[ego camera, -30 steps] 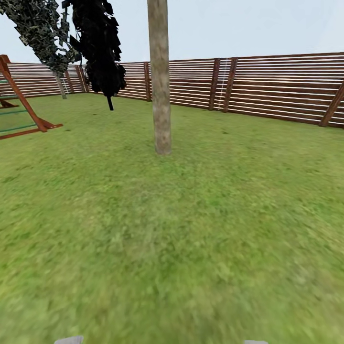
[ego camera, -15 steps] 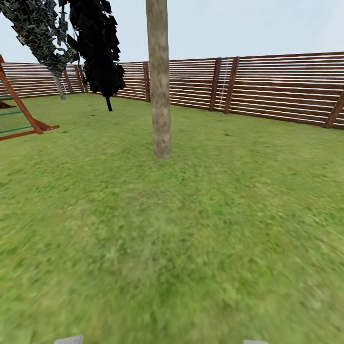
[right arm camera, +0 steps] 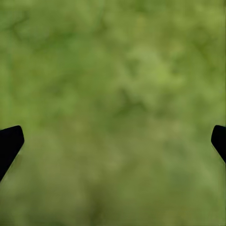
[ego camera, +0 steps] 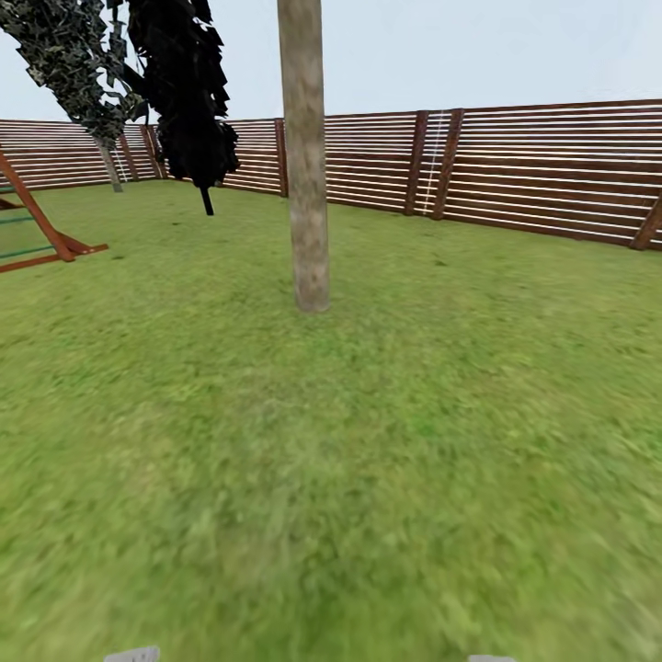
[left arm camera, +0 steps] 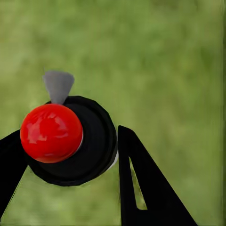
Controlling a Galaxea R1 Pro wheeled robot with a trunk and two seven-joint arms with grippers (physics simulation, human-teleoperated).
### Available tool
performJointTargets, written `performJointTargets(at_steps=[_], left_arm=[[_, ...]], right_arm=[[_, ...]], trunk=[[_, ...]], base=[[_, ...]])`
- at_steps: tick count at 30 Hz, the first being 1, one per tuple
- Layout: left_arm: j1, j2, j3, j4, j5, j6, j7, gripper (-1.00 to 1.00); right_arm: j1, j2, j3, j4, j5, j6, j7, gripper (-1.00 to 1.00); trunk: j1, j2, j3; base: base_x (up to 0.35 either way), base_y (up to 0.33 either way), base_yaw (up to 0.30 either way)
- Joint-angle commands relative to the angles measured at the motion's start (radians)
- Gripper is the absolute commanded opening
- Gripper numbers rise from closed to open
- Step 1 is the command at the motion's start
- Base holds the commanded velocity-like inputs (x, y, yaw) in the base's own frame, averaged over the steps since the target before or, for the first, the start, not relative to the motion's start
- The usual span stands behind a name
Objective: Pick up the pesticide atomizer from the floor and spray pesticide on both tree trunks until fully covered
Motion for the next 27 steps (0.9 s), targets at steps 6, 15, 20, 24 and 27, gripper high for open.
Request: performJointTargets(at_steps=[6, 15, 20, 24, 27], left_arm=[[-0.001, 0.0, 0.002, 0.001, 0.007, -0.003, -0.002, -1.0], [-0.001, 0.0, 0.002, 0.001, 0.007, -0.003, -0.002, -1.0], [-0.001, 0.0, 0.002, 0.001, 0.007, -0.003, -0.002, -1.0], [-0.001, 0.0, 0.002, 0.0, 0.007, -0.003, -0.002, -1.0], [-0.001, -0.001, 0.002, -0.001, 0.008, -0.003, -0.002, -1.0]], right_arm=[[0.0, 0.0, 0.009, 0.001, -0.009, -0.003, -0.002, 1.0], [0.0, 0.0, 0.009, 0.001, -0.009, -0.003, -0.002, 1.0], [0.0, 0.0, 0.009, 0.001, -0.009, -0.003, -0.002, 1.0], [0.0, 0.0, 0.009, 0.001, -0.009, -0.003, -0.002, 1.0], [0.0, 0.0, 0.009, 0.001, -0.009, -0.003, -0.002, 1.0]], trunk=[[0.0, 0.0, -0.001], [0.0, 0.0, -0.001], [0.0, 0.0, -0.001], [0.0, 0.0, -0.001], [0.0, 0.0, -0.001]], base=[[0.337, 0.0, 0.0], [0.337, 0.0, 0.0], [0.337, 0.0, 0.0], [0.337, 0.0, 0.0], [0.337, 0.0, 0.0]])
